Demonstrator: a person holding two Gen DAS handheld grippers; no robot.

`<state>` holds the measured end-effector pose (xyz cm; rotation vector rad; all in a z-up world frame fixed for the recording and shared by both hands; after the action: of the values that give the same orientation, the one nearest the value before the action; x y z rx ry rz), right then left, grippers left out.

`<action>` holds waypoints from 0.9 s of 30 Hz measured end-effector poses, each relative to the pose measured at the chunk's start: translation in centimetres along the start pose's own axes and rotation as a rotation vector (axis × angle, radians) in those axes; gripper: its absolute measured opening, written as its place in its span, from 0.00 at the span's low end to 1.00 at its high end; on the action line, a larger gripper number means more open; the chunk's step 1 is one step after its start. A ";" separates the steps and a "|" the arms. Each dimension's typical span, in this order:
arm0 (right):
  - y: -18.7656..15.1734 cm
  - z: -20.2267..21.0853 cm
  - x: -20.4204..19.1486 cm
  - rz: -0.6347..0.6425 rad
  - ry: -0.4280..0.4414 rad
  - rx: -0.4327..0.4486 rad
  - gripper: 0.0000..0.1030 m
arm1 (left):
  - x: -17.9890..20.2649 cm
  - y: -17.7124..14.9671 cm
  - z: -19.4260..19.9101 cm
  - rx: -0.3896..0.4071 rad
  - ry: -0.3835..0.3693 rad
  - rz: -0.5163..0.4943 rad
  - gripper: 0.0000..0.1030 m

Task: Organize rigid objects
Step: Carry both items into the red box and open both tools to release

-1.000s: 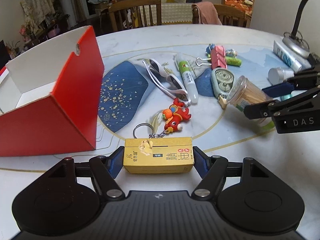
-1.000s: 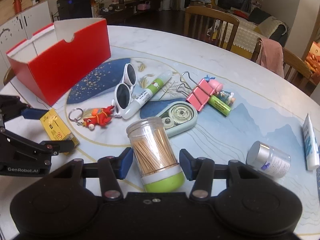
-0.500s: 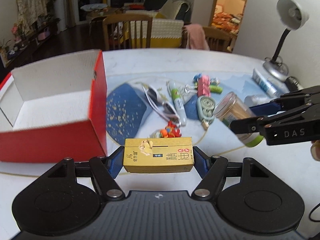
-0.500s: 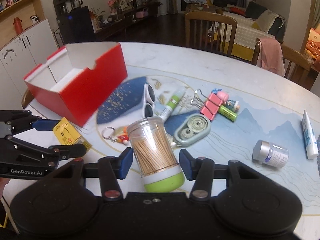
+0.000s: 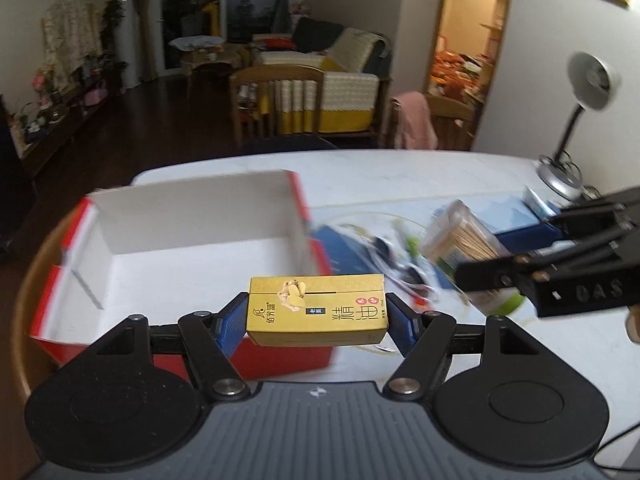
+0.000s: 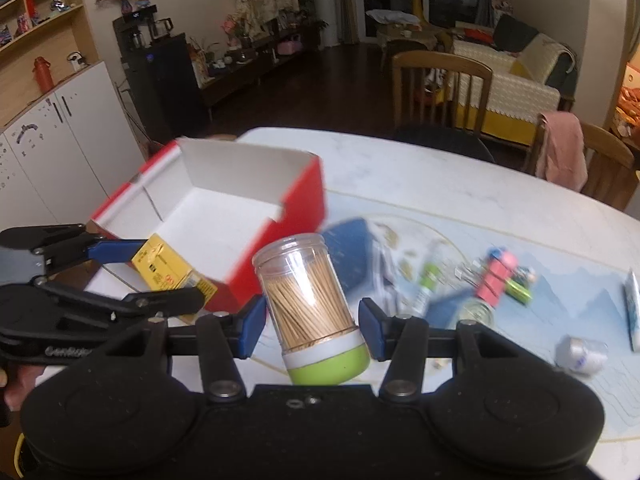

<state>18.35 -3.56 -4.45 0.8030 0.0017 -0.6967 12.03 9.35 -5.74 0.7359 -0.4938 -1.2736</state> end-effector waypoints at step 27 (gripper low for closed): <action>5.5 -17.2 -8.7 0.160 -0.040 -0.141 0.49 | -13.0 3.9 -13.1 -0.138 0.102 -0.057 0.69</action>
<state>19.09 15.46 -10.75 0.6457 -0.0486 -0.5546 20.70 25.23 -10.91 0.6985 -0.3004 -1.3027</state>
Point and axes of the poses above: each gripper's, at about its wrist camera, not at the fingertips, and z roughly against the way its jaws point, x to its right, y to its top, the point moved 7 cm from there along -z, roughly the way its jaws point, and after that the axes turned 11 degrees about y, right-handed, at the moved point
